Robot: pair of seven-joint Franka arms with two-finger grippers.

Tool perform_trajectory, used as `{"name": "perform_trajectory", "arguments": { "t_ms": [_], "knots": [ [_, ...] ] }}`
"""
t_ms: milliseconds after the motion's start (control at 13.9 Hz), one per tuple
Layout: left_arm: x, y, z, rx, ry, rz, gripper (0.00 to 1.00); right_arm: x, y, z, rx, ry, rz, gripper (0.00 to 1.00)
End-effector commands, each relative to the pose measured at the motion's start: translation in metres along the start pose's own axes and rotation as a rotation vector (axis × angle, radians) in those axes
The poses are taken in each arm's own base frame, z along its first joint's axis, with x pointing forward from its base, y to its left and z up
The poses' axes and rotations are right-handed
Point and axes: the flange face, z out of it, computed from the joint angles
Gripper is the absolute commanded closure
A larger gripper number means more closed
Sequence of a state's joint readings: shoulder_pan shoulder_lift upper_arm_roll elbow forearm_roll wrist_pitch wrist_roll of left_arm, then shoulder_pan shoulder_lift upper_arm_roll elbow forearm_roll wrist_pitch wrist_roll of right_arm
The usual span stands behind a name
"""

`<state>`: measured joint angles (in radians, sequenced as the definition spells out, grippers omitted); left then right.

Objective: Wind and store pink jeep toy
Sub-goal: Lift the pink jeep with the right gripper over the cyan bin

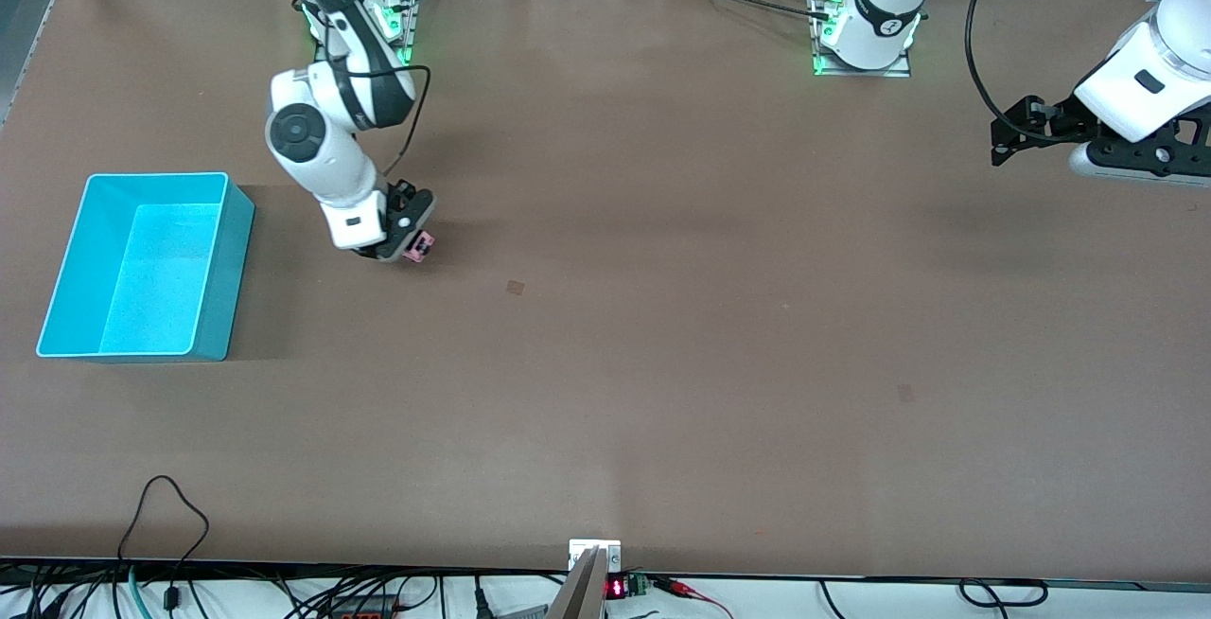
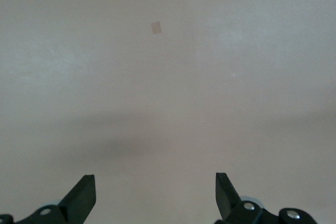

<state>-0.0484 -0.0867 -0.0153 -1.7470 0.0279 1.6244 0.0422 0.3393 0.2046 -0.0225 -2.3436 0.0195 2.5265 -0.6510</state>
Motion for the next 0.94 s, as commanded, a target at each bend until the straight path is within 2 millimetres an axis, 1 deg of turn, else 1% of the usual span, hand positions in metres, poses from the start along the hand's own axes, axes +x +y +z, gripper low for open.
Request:
{"name": "perform_trajectory", "arguments": {
  "t_ms": [0,144,288,432,504,576,648,720,864],
  "knots": [
    [0.000,0.000,-0.007,-0.012,-0.004,-0.005,0.00,-0.018,0.016,-0.015,0.016,-0.012,0.180,1.00],
    [0.000,0.000,-0.007,-0.012,-0.004,-0.005,0.00,-0.036,0.037,-0.018,0.017,-0.017,0.319,1.00],
    [0.000,0.000,-0.007,-0.012,-0.004,-0.005,0.00,-0.051,0.057,-0.023,0.023,-0.035,0.463,1.00],
    [0.000,0.000,-0.007,-0.012,-0.004,-0.007,0.00,-0.061,0.083,-0.040,0.030,-0.068,0.633,1.00],
    [0.000,0.000,-0.007,-0.012,-0.004,-0.005,0.00,-0.067,0.102,-0.053,0.028,-0.083,0.711,1.00],
    [0.000,0.000,-0.007,-0.012,-0.004,-0.005,0.00,-0.073,0.120,-0.066,0.022,-0.095,0.761,1.00],
    [0.000,0.000,-0.007,-0.012,-0.004,-0.005,0.00,-0.081,0.137,-0.072,0.015,-0.100,0.799,1.00],
    [0.000,0.000,-0.007,-0.012,-0.004,-0.005,0.00,-0.089,0.148,-0.076,0.004,-0.095,0.822,1.00],
    [0.000,0.000,-0.007,-0.012,-0.004,-0.005,0.00,-0.113,0.174,-0.089,-0.079,-0.108,0.837,1.00]
  ]
}}
